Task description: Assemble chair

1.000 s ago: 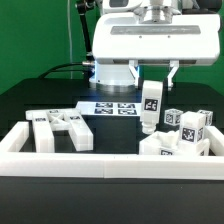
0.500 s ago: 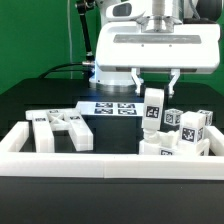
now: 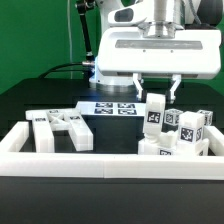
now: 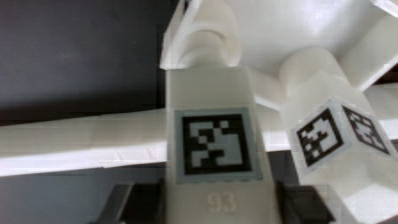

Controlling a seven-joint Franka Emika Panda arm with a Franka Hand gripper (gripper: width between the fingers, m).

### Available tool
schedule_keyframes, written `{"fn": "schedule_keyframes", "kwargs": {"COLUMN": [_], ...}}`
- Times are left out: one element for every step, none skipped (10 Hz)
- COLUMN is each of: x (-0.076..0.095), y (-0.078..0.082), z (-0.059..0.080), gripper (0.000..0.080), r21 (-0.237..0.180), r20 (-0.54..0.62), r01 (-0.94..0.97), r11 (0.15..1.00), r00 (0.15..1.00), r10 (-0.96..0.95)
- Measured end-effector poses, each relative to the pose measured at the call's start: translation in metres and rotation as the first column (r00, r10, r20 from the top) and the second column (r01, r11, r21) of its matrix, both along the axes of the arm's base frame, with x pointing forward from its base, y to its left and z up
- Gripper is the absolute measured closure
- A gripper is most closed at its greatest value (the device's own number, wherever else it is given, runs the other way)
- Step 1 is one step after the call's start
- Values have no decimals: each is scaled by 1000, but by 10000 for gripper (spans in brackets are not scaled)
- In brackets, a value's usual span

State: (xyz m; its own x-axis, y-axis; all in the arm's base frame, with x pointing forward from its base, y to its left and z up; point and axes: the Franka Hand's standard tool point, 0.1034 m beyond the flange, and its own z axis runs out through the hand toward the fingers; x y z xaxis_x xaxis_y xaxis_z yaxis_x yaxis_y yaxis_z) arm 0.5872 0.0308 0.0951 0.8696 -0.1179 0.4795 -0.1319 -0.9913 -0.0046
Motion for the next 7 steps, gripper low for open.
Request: {"fn": "schedule_keyframes", "kwargs": {"x": [-1,0,1,1,1,1,1], "y": [1,0,0,-1,-1,-1,-2], "z": [-4,-5,-5,-5,-6,-6,-6], "gripper": [508,508,508,508,508,508,508], "r21": [-3,-9,-15,-23,-32,-37,-37], "r20": [2,16,33,58,82,96,97], "r01": [-3,-3,-4,-6,-7,-9,-9], "r11": [1000,1000,1000,1000,999,999,999], "r00": [1000,1000,999,998,997,995,995], "r10": [3,3,5,8,10,12,13]}}
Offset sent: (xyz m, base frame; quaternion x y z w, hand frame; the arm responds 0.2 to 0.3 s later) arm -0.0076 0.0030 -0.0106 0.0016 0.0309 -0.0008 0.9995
